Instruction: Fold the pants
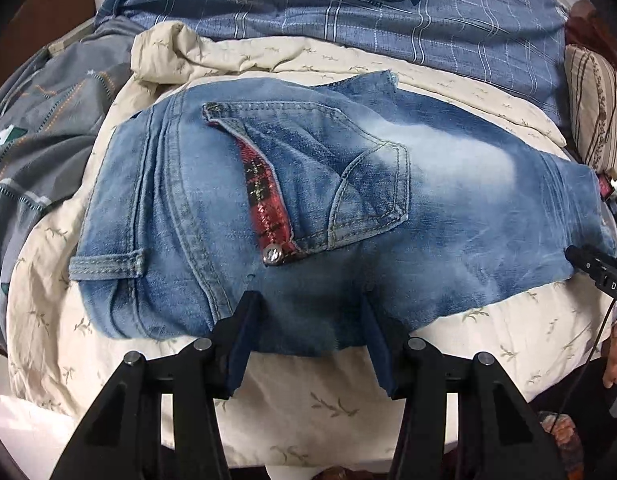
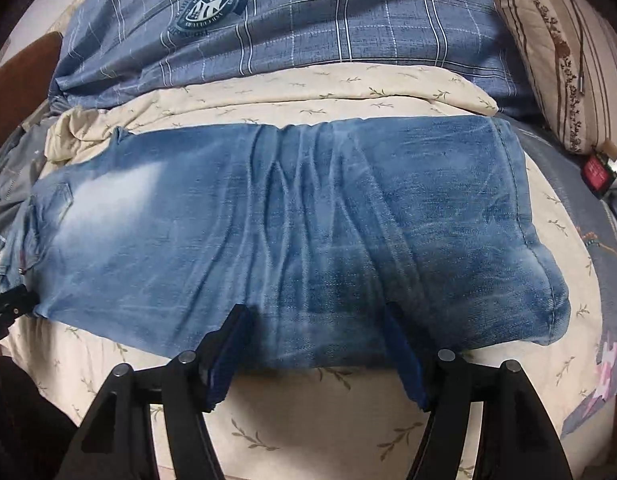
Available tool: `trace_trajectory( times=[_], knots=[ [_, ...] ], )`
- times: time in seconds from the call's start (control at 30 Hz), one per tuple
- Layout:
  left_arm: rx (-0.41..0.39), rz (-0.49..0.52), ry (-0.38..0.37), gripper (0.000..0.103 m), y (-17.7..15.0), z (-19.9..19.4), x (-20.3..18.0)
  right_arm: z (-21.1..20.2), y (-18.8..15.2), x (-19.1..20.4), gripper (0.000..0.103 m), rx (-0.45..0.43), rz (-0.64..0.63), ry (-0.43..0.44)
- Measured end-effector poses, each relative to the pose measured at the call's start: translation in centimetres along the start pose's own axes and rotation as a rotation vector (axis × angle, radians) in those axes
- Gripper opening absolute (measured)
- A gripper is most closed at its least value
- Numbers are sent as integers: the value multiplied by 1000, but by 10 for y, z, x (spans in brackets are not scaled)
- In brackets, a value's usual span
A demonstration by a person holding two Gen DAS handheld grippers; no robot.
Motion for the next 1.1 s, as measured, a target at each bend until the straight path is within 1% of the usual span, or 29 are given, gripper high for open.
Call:
trace_trajectory(
  times=[0.03, 0.1, 0.17, 0.3, 0.33, 0.37, 0.43, 0.47, 0.63, 0.67, 0.77, 0.8, 0.9, 1.0, 1.03, 1.1],
  knots=[
    [0, -12, -15, 52, 2, -5, 3, -4, 0, -2, 71, -8, 14, 20],
    [-27, -36, -46, 52, 7, -21, 9, -15, 4, -11, 71, -54, 78, 101],
    [-82, -50, -48, 52, 14, -38, 14, -29, 7, -24, 71, -132, 147, 155],
    [-176, -66, -19, 54, 36, -56, 19, -51, 21, -53, 71, -284, 224, 169],
    [-200, -68, -1, 57, 43, -58, 18, -56, 24, -59, 71, -318, 240, 171],
    [-209, -70, 19, 64, 49, -55, 16, -58, 29, -64, 71, -341, 258, 170],
    [-210, -78, 73, 69, 60, -46, 15, -56, 36, -73, 71, -355, 285, 162],
    [-204, -87, 94, 69, 63, -41, 15, -52, 42, -77, 71, -355, 298, 162],
    [-98, -166, 159, 69, 72, -3, 23, -28, 66, -89, 71, -335, 325, 146],
    [-85, -183, 164, 76, 72, 4, 26, -22, 70, -95, 71, -329, 342, 150],
    [-100, -226, 155, 89, 66, 14, 35, 2, 75, -112, 70, -269, 409, 122],
    [-100, -236, 152, 91, 64, 17, 37, 6, 76, -115, 70, -266, 420, 118],
    [-126, -256, 110, 92, 55, 20, 42, 7, 81, -117, 71, -284, 423, 89],
    [-168, -205, 112, 92, 51, 16, 38, 4, 84, -105, 71, -301, 412, 37],
    [-176, -194, 109, 92, 50, 16, 38, 2, 86, -96, 71, -312, 389, 48],
    [-181, -179, 90, 92, 50, 15, 39, 1, 90, -66, 71, -321, 316, 97]
  ],
)
Point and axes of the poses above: each gripper's, at about its wrist camera, not at the fingertips, and z roughly the way its jaws point, x to its left, y to its top, the point moved 3 cm from there along z, roughly the way its jaws point, and after that the axes turned 15 degrees about y, right-handed, at the moved point
